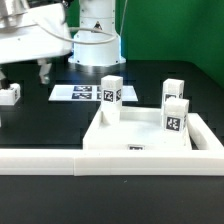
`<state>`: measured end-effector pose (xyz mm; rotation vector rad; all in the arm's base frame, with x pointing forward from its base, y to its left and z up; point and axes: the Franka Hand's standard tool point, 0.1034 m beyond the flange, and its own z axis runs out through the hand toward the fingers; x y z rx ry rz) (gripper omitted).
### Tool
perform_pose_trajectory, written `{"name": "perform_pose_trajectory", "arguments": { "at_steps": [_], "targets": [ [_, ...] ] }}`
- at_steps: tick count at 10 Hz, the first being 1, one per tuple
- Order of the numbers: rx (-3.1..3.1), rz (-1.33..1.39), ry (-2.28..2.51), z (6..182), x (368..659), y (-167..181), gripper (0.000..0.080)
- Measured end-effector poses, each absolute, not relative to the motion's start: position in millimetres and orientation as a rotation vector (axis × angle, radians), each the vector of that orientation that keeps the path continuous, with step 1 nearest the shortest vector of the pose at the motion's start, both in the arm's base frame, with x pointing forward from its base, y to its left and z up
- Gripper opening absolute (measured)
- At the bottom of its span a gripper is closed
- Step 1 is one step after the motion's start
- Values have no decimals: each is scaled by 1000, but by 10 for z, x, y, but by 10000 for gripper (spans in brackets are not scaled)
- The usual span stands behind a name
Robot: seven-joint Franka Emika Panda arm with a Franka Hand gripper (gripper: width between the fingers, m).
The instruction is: Assemble square table
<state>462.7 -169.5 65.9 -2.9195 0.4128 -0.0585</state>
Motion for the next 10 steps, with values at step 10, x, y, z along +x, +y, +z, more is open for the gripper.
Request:
{"name": "perform_pose_trajectory", "arguments": {
  "at_steps": [10],
  "targets": [
    [-2956,415,374,264,3920,-1977,649]
  ]
}}
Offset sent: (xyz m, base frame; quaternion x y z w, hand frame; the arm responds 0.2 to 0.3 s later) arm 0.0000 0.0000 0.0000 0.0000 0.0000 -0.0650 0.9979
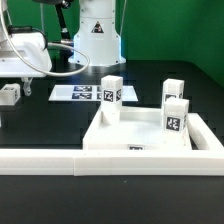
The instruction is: Assemble square table
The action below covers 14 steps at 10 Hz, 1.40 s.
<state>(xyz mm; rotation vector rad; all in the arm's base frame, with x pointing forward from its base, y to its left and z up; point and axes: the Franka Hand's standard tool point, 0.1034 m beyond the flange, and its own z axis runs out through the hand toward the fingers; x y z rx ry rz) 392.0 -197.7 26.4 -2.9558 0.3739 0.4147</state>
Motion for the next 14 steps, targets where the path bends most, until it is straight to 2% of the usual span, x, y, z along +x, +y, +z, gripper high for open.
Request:
{"name": "perform_pose_trajectory", "arguments": {
  "at_steps": [4,7,10,14],
  "targets": [
    [-2819,713,342,212,3845,-1884,649],
    [-2763,980,253,256,3687,-2064,649],
    [-2676,1206,259,212,3581,-1931,649],
    [-2667,1225,260,184,3528,-1960,649]
  ]
}}
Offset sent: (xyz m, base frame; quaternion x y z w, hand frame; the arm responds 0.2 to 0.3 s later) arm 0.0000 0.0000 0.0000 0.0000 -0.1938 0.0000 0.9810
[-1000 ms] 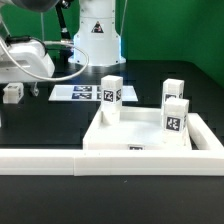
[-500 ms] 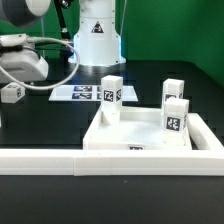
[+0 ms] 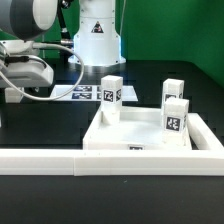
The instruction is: Assemble square table
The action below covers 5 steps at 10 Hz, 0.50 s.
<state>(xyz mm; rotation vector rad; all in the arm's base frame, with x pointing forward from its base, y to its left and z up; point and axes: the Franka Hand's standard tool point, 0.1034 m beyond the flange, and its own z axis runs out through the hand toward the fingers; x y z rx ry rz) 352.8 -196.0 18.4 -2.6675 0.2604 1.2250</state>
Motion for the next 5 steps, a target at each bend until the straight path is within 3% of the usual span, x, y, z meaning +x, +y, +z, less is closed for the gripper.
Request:
{"name": "perform_pose_trajectory", "arguments": {
  "at_steps": [2,4,5],
  "targets": [
    [-2583,1351,320,164,3342,-1956,649],
    [-2491,1486,302,305,3360,-2178,649],
    [-2518,1471,311,241,3368,-2130,649]
  ]
}}
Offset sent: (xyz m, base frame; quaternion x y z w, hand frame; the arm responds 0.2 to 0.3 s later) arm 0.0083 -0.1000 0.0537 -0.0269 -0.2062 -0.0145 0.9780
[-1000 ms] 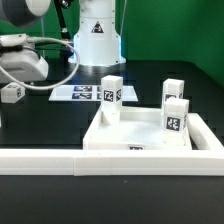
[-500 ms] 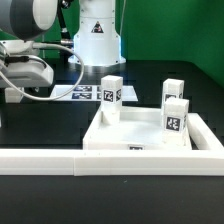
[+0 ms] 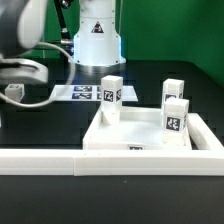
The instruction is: Assemble square table
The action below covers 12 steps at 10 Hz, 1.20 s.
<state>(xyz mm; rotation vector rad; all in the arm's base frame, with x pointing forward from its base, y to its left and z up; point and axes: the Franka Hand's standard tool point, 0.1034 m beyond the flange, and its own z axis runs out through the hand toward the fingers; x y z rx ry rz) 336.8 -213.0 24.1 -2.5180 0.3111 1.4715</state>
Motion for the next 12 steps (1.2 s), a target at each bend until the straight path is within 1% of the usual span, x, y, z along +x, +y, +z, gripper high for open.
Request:
{"name": "perform_pose_trajectory", "arguments": {
  "at_steps": [3,5,6,7,8,10,12],
  "targets": [
    [-2515,1475,304,237,3358,-2118,637],
    [-2515,1476,304,235,3355,-2118,282],
    [-2514,1477,304,237,3354,-2118,146],
    [-2513,1478,306,240,3352,-2121,146],
    [-2513,1478,307,241,3351,-2123,32],
    [-2513,1478,307,241,3350,-2123,2],
    [-2513,1478,307,241,3350,-2123,2]
  ]
}}
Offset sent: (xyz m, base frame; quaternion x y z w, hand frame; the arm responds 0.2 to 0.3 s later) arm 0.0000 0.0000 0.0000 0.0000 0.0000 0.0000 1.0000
